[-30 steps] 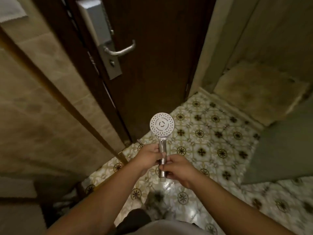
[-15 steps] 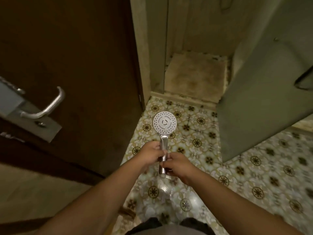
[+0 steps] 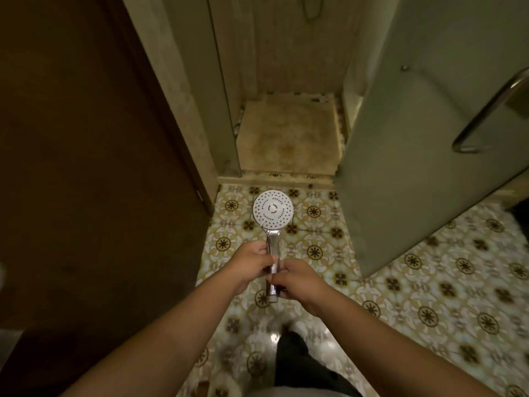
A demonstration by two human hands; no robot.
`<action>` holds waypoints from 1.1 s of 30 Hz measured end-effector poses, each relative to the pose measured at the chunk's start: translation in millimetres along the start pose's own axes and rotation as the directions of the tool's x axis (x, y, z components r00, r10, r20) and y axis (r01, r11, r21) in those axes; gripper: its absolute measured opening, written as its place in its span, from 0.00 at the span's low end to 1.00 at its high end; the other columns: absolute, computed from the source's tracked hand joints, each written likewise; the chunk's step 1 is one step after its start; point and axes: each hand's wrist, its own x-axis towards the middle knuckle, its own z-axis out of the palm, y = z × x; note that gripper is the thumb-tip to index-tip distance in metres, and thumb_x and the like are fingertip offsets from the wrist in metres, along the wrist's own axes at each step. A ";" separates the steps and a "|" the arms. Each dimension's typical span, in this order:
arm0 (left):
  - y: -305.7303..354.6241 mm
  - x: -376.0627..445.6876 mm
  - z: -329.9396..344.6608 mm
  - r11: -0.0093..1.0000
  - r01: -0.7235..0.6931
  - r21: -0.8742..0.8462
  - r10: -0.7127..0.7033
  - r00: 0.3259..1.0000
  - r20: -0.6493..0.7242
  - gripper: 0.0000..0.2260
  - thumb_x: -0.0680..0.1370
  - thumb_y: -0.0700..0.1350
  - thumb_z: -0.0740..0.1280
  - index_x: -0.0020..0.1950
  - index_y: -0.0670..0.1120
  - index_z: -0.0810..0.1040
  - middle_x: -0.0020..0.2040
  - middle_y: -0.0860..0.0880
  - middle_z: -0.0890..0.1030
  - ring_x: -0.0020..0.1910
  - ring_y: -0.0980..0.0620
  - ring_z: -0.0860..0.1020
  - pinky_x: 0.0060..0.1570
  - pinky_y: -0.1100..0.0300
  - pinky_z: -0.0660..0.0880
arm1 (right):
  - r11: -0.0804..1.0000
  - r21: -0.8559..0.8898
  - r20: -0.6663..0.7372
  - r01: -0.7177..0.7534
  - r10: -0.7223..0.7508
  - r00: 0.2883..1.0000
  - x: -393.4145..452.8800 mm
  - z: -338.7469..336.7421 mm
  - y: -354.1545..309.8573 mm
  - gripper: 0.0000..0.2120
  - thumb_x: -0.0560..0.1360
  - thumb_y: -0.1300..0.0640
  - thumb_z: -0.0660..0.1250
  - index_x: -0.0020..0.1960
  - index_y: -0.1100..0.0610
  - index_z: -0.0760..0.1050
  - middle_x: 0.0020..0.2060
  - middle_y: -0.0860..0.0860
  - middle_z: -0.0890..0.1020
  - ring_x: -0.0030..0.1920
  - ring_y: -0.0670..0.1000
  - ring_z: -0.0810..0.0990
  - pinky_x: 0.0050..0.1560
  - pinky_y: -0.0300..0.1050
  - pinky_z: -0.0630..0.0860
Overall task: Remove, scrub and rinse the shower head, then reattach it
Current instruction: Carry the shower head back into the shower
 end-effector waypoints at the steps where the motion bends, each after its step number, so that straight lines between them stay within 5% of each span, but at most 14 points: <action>1: 9.3 13.0 0.7 1.000 0.000 0.005 0.000 1.000 0.002 0.06 0.77 0.33 0.65 0.48 0.43 0.79 0.40 0.46 0.82 0.38 0.54 0.81 0.34 0.63 0.77 | 1.000 0.002 -0.005 0.008 -0.008 1.000 10.7 -8.1 -7.1 0.03 0.73 0.64 0.68 0.45 0.62 0.80 0.31 0.53 0.75 0.33 0.49 0.75 0.36 0.44 0.73; 4: 36.6 51.0 1.9 1.000 0.000 0.014 0.000 1.000 0.014 0.05 0.78 0.34 0.65 0.50 0.42 0.79 0.44 0.44 0.82 0.44 0.49 0.82 0.40 0.59 0.78 | 0.999 0.039 -0.011 0.018 -0.017 1.000 41.4 -31.6 -29.8 0.07 0.72 0.64 0.69 0.49 0.65 0.80 0.34 0.55 0.77 0.38 0.53 0.76 0.42 0.49 0.73; 9: 82.5 107.4 7.0 1.000 -0.008 0.017 0.007 0.999 0.035 0.05 0.78 0.35 0.65 0.51 0.42 0.78 0.43 0.47 0.82 0.42 0.53 0.81 0.38 0.62 0.78 | 0.997 0.058 0.001 0.044 -0.045 0.999 82.3 -73.0 -69.7 0.05 0.74 0.63 0.68 0.48 0.64 0.79 0.29 0.51 0.77 0.28 0.46 0.74 0.29 0.38 0.70; 21: 170.3 240.5 -13.6 1.000 -0.015 0.000 0.015 0.997 0.082 0.09 0.77 0.34 0.66 0.57 0.37 0.77 0.45 0.44 0.83 0.42 0.50 0.82 0.38 0.61 0.78 | 0.990 0.134 -0.046 0.035 -0.029 0.999 196.6 -129.7 -158.5 0.06 0.73 0.67 0.67 0.48 0.68 0.79 0.37 0.58 0.77 0.36 0.51 0.77 0.37 0.42 0.76; 29: 246.8 369.4 -67.2 0.996 -0.017 0.086 0.010 0.997 0.082 0.07 0.75 0.35 0.70 0.53 0.39 0.79 0.42 0.42 0.80 0.40 0.48 0.80 0.37 0.58 0.77 | 0.992 0.124 -0.128 0.013 0.003 0.992 317.4 -150.7 -247.9 0.04 0.70 0.67 0.68 0.37 0.61 0.79 0.32 0.58 0.79 0.30 0.50 0.78 0.31 0.40 0.74; 33: 290.4 422.5 -92.4 0.990 -0.029 0.139 0.012 0.993 0.121 0.06 0.76 0.37 0.70 0.52 0.41 0.79 0.45 0.43 0.82 0.44 0.46 0.81 0.43 0.54 0.78 | 0.992 0.125 -0.146 0.012 0.007 0.989 369.2 -158.7 -294.6 0.15 0.71 0.67 0.68 0.29 0.55 0.75 0.27 0.54 0.73 0.25 0.46 0.72 0.28 0.39 0.69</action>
